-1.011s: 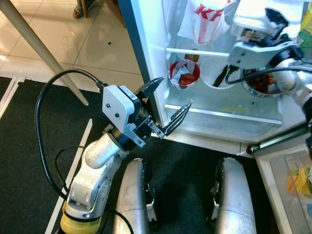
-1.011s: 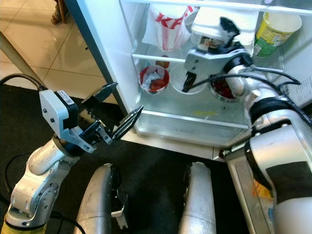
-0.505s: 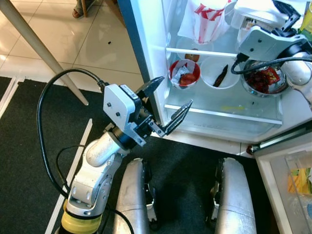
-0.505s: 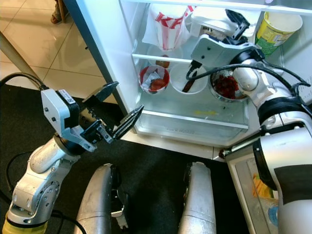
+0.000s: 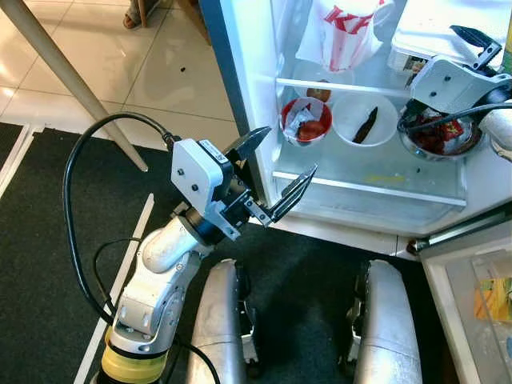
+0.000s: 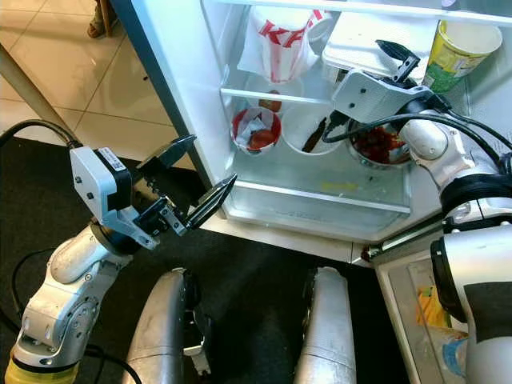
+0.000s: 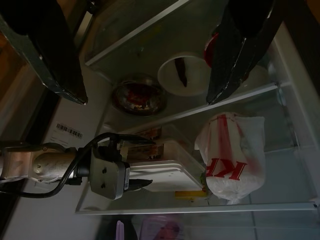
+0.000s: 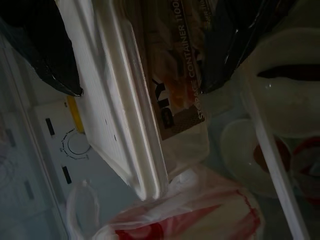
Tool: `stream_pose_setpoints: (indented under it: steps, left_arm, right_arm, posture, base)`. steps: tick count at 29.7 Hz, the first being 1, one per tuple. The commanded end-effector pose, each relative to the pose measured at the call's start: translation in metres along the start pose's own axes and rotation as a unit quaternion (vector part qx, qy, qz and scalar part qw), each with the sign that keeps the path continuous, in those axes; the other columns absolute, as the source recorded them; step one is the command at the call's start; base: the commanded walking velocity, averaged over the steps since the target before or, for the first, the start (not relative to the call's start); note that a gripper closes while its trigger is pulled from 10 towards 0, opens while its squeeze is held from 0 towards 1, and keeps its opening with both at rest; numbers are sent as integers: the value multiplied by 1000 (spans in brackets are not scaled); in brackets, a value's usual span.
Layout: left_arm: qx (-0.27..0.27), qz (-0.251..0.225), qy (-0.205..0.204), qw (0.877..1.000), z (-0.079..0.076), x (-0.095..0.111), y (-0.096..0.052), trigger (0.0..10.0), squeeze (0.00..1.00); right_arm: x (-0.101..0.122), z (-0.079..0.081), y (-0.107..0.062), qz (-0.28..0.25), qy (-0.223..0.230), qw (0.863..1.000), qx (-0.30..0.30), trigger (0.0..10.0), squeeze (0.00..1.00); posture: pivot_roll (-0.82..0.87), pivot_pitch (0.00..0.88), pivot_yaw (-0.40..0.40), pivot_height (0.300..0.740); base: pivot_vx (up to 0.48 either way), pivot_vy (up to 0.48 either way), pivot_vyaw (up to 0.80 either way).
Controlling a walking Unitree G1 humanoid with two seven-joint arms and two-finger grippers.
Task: Restocking fridge
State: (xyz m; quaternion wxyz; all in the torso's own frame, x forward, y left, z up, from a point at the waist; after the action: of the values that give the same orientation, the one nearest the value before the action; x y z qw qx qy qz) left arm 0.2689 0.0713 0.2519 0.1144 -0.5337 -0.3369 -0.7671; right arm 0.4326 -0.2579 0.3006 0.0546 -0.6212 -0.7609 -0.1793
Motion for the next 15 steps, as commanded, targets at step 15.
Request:
stream_pose_setpoints:
  steps: [15]
  left_arm:
    - [-6, 5, -5, 1000, -1, -4, -3, 10000, 0]
  right_arm:
    - [-16, 9, -13, 8, -23, 998, 53, 10000, 0]
  posture:
    - [86, 361, 111, 580]
  base:
    - [0, 0, 0]
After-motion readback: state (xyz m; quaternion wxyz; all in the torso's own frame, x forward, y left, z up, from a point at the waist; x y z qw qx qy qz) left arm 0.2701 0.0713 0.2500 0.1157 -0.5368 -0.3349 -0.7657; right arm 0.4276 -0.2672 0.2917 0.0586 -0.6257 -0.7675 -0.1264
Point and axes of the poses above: a point about 5 cm out from each wrist's last joint towards the gripper, its own y axis pointing out of the wrist towards the gripper, its own x axis along the axis of the wrist's last joint, z = x × y, the point moved 4 cm from there along y, pointing out of the wrist towards the gripper, and after that the axes turned 3 degrees about -y, right-handed, at the moved point
